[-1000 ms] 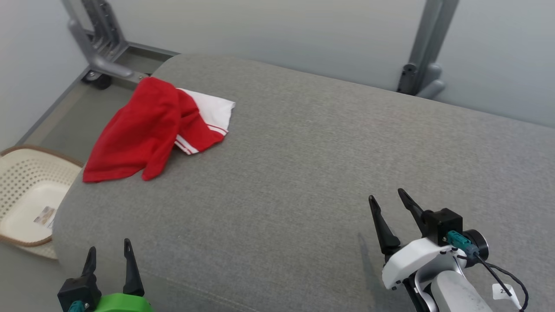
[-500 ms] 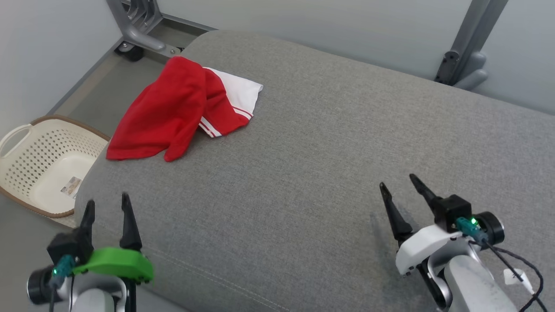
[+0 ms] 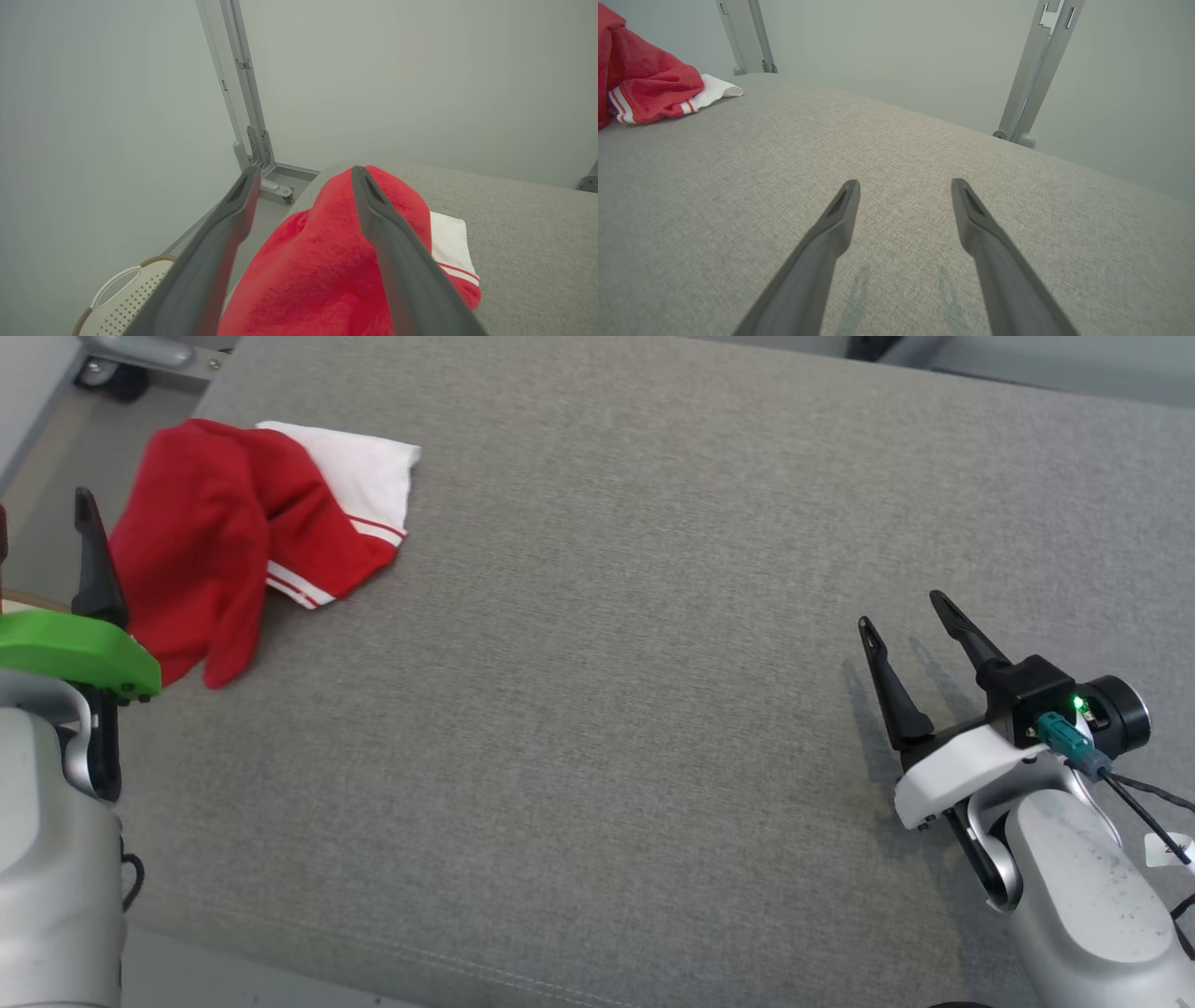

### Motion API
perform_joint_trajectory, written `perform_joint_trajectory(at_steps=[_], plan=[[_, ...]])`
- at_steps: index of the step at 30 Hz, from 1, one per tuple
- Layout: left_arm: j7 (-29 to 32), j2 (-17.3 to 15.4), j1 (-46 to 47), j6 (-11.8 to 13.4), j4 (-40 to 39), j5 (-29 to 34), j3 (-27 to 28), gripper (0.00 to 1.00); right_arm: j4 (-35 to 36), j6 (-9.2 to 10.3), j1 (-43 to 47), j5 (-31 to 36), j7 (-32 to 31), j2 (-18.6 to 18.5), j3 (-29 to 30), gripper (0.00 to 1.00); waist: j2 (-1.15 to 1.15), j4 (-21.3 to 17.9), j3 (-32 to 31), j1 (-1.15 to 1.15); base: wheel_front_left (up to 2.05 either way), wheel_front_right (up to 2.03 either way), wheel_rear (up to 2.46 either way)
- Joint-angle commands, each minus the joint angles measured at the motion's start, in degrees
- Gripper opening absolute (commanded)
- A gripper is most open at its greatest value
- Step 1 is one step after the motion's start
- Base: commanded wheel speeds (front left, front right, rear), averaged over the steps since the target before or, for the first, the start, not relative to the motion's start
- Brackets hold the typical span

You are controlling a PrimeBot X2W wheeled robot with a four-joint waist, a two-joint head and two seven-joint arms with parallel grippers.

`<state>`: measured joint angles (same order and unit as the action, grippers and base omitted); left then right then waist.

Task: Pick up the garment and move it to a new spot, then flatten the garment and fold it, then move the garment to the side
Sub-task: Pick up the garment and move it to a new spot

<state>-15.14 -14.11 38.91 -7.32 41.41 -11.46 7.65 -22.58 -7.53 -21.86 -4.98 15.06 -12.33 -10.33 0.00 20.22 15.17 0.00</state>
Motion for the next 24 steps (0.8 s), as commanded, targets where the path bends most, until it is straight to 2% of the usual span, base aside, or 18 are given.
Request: perform_joint_trajectory(at_steps=[1, 6, 11, 13, 15, 16, 17, 18, 19, 24], plan=[[0.02, -1.15, 2.16, -0.16, 1.85, -0.82, -1.6, 1.0, 0.31, 0.09, -0.99, -0.22, 0.15, -0.45, 0.08, 1.0, 0.0, -6.93, 6.38, 0.0, 0.0, 0.0, 0.0], [0.13, -5.88, 8.02, -0.08, 9.08, -5.06, -8.9, 1.0, 0.29, 0.09, -0.89, -0.09, 0.15, -0.72, 1.14, 1.0, 0.0, -9.36, 7.63, 0.0, 0.0, 0.0, 0.0], [2.25, -7.74, 12.58, 0.51, 17.41, -6.02, -9.92, 1.0, 0.34, 0.09, -0.55, -0.18, 0.15, -0.51, 1.85, 1.0, 0.0, -11.05, 8.28, 0.0, 0.0, 0.0, 0.0], [4.09, -8.58, 14.45, 2.51, 21.72, -5.63, -10.13, 1.0, 0.05, 0.09, -0.75, -0.15, 0.15, -0.29, 1.56, 1.0, 0.0, -12.08, 8.5, 0.0, 0.0, 0.0, 0.0], [4.63, -8.72, 14.83, 3.21, 22.96, -5.41, -10.3, 1.0, 0.02, 0.09, -0.82, -0.02, 0.15, -0.03, 1.38, 1.0, 0.0, -12.49, 8.46, 0.0, 0.0, 0.0, 0.0], [5.32, -9.14, 15.43, 4.77, 25.07, -5.04, -10.4, 1.0, -0.16, 0.09, -1.06, 0.05, 0.15, 0.13, 1.31, 1.0, 0.0, -13.29, 8.26, 0.0, 0.0, 0.0, 0.0], [5.08, -9.2, 15.6, 4.94, 25.65, -4.94, -10.58, 1.0, -0.27, 0.09, -1.08, -0.17, 0.15, 0.21, 1.36, 1.0, 0.0, -13.62, 8.08, 0.0, 0.0, 0.0, 0.0], [4.89, -9.24, 15.78, 5.02, 26.32, -5.33, -10.38, 0.28, -0.35, 0.09, -1.0, -0.29, 0.15, 0.28, 1.33, 1.0, 0.0, -13.87, 7.87, 0.0, 0.0, 0.0, 0.0], [5.12, -9.09, 15.59, 4.52, 27.07, -5.42, -10.51, 0.0, -0.4, 0.09, -0.87, -0.42, 0.15, 0.52, 1.39, 1.0, 0.0, -14.12, 7.54, 0.0, 0.0, 0.0, 0.0], [3.96, -9.52, 15.69, 4.14, 28.74, -6.57, -10.06, 0.0, -0.8, 0.09, 0.34, -0.84, 0.15, 1.78, 2.16, 1.0, 0.0, -15.06, 5.24, 0.0, 0.0, 0.0, 0.0]])
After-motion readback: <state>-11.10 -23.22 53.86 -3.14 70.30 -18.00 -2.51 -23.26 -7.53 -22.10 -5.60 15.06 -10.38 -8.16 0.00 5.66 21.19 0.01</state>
